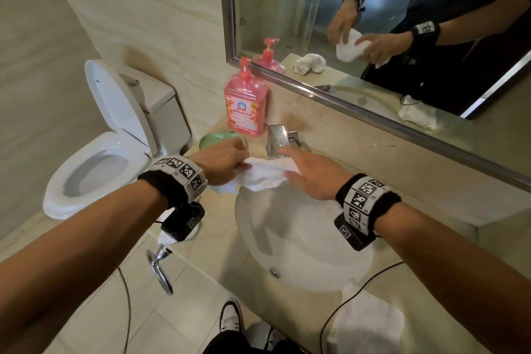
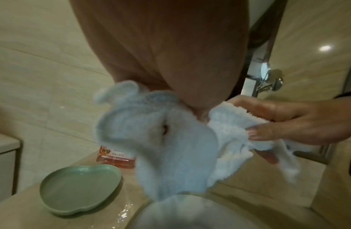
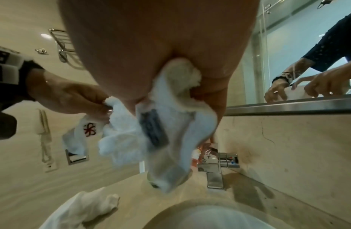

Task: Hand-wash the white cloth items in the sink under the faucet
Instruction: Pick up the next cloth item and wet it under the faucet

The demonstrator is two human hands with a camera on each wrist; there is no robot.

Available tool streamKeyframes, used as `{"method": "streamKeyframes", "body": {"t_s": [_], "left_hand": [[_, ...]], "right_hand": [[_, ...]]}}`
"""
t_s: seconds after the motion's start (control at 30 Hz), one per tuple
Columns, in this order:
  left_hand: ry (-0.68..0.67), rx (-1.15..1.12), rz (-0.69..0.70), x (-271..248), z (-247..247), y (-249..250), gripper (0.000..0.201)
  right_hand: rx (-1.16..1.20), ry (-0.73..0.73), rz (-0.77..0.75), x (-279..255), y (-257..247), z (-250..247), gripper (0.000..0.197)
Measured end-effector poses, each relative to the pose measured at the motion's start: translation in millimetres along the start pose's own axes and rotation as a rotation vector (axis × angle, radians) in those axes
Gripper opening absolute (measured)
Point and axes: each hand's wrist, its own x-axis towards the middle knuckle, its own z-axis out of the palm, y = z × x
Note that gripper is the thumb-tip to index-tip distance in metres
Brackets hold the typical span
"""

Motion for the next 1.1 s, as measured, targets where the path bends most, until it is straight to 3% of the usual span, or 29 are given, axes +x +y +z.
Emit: {"method": "streamKeyframes", "body": {"t_s": [0.1, 0.2, 0.27, 0.37, 0.47, 0.53, 0.6, 0.7, 0.87, 0.97, 1.1], "left_hand": [[0.057, -0.109, 0.005, -1.5, -2.9, 2.5, 0.023], [0.187, -0.260, -0.022, -5.7, -11.5, 4.7, 0.024], [0.250, -0.400, -0.049, -8.9, -16.4, 1.4, 0.022], [0.206, -0.720, -0.192, -11.6, -19.9, 7.1, 0.029], [0.234, -1.004, -0.343, 5.1, -14.5, 25.4, 0.048], [0.289, -1.221, -0.370, 19.1, -12.0, 43.7, 0.047], [0.293, -1.236, -0.388, 27.4, -9.4, 60.7, 0.046], [0.259, -1.254, -0.395, 31.6, -2.3, 67.8, 0.035], [0.330, -1.221, -0.382, 27.6, -4.1, 57.5, 0.030], [0.297, -1.247, -0.285, 21.8, -8.0, 69.2, 0.035], [0.305, -1.028, -0.368, 21.7, -17.6, 71.1, 0.030]], "right_hand": [[0.008, 0.037, -0.036, -1.2, -4.4, -4.2, 0.030], [0.021, 0.050, 0.004, 0.6, -5.6, -13.5, 0.033], [0.291, 0.125, 0.076, 0.9, -4.1, -19.5, 0.031], [0.666, 0.296, 0.259, 0.8, -4.2, -25.4, 0.026], [0.817, 0.465, 0.351, 7.1, -28.5, -15.8, 0.027], [0.855, 0.520, 0.300, 16.2, -57.2, -1.8, 0.026], [0.858, 0.574, 0.292, 26.5, -75.7, 2.5, 0.030], [0.880, 0.652, 0.410, 39.4, -67.3, -5.7, 0.040], [0.777, 0.612, 0.330, 42.8, -78.6, 11.7, 0.043], [0.811, 0.631, 0.387, 42.6, -68.7, 0.8, 0.047], [0.748, 0.652, 0.344, 46.7, -79.3, 8.0, 0.045]]}}
